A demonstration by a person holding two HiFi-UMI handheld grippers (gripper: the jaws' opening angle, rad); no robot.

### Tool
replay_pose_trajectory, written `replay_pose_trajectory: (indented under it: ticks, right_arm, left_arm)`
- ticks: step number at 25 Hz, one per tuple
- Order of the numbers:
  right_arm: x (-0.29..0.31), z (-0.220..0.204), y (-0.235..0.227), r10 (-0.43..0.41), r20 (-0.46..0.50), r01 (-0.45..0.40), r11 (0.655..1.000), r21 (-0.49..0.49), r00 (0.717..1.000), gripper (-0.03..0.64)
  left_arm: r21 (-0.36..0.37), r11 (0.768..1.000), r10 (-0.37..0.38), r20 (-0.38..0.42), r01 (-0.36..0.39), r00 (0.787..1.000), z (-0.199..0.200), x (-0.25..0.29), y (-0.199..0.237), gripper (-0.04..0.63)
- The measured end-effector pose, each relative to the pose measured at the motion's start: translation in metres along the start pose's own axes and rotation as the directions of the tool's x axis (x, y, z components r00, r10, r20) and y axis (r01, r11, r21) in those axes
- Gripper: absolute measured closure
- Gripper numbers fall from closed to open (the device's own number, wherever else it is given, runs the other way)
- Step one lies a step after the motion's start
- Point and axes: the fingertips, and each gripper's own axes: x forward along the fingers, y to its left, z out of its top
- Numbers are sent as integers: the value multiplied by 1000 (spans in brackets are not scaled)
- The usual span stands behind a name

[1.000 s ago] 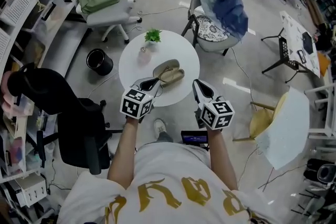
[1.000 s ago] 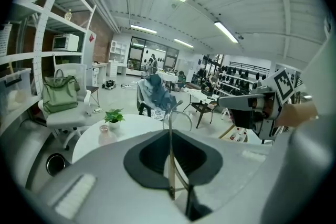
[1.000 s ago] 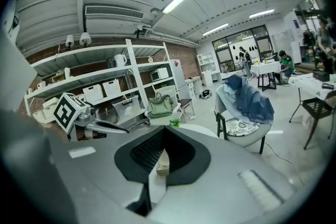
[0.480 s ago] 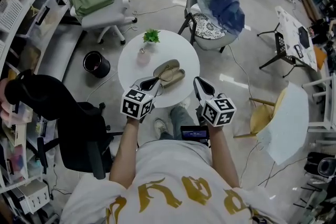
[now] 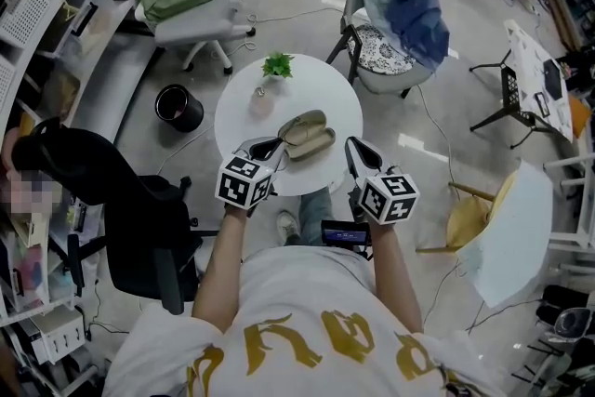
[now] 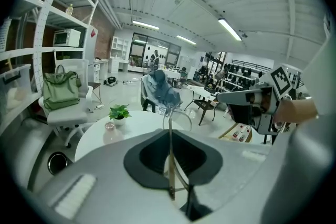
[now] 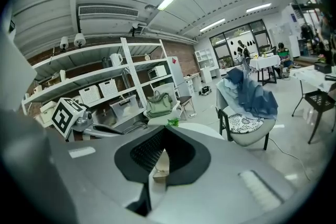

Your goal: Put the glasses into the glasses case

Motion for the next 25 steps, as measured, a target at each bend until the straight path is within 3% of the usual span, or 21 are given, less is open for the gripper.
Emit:
replay_pose_trajectory:
  ticks: [11, 25]
  right_arm:
    - [31, -13, -26, 14, -79, -12, 1000, 29, 997, 589]
    - [48, -41, -64, 2, -170, 12, 997, 81, 985, 589]
  left_arm:
    - [-11, 1000, 4, -92, -5, 996, -16, 31, 13, 580]
    - [33, 999, -22, -241, 30, 970, -48, 86, 19, 580]
